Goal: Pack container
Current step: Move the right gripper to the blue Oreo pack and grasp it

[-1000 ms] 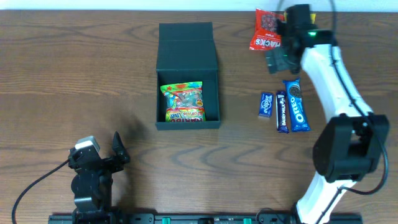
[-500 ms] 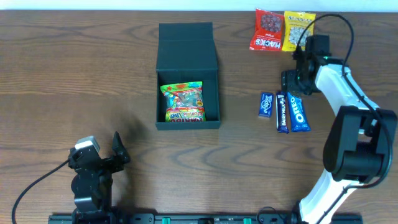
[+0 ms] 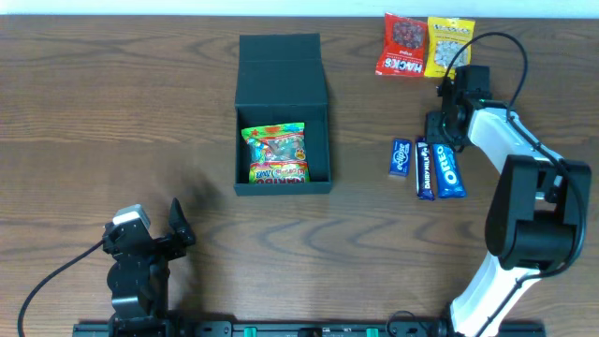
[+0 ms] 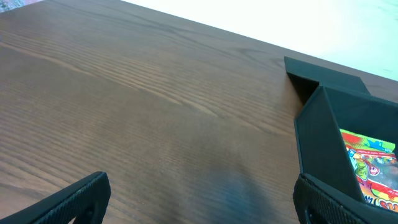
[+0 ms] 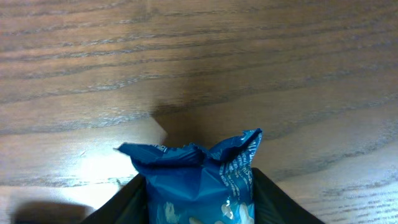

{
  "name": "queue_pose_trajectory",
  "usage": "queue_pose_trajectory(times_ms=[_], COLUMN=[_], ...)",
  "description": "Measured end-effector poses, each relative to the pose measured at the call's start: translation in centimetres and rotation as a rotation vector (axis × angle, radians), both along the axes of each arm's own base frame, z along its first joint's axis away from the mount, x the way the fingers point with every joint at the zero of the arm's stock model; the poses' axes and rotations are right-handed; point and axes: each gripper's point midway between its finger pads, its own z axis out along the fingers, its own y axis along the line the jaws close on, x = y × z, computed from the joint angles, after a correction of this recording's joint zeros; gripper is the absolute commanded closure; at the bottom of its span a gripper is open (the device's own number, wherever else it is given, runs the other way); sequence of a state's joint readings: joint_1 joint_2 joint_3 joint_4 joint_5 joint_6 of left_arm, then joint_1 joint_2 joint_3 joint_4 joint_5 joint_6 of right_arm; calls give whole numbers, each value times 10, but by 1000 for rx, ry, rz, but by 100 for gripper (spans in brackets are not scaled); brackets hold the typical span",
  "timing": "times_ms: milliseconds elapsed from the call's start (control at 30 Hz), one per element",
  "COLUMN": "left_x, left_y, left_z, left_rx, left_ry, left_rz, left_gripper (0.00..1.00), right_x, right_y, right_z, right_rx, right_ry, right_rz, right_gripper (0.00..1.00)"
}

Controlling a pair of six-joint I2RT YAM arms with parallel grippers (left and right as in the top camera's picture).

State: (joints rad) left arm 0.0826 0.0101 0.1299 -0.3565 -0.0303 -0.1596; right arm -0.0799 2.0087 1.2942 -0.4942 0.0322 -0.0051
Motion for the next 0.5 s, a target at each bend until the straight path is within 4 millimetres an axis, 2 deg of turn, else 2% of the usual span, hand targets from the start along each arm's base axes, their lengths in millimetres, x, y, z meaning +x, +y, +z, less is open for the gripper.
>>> queue_pose_trajectory(times_ms=[167, 233, 300, 400, 500], left_x=[0, 0, 0, 0, 0], left_y=[0, 0, 0, 0, 0], left_z=[0, 0, 0, 0, 0], left_rx=[0, 0, 0, 0, 0], left_ry=[0, 0, 0, 0, 0], left_rz=[0, 0, 0, 0, 0], left_gripper=[5, 5, 5, 5, 5], right_x=[-2, 6, 22, 54, 81], right_y=[1, 2, 3, 9, 35], right_z=[5, 19, 43, 98, 156], right_rx=[9, 15, 28, 53, 121], right_ry=[25, 27, 2, -97, -221], right_rz=[-2, -2, 0, 10, 39], right_gripper=[67, 67, 69, 69, 69])
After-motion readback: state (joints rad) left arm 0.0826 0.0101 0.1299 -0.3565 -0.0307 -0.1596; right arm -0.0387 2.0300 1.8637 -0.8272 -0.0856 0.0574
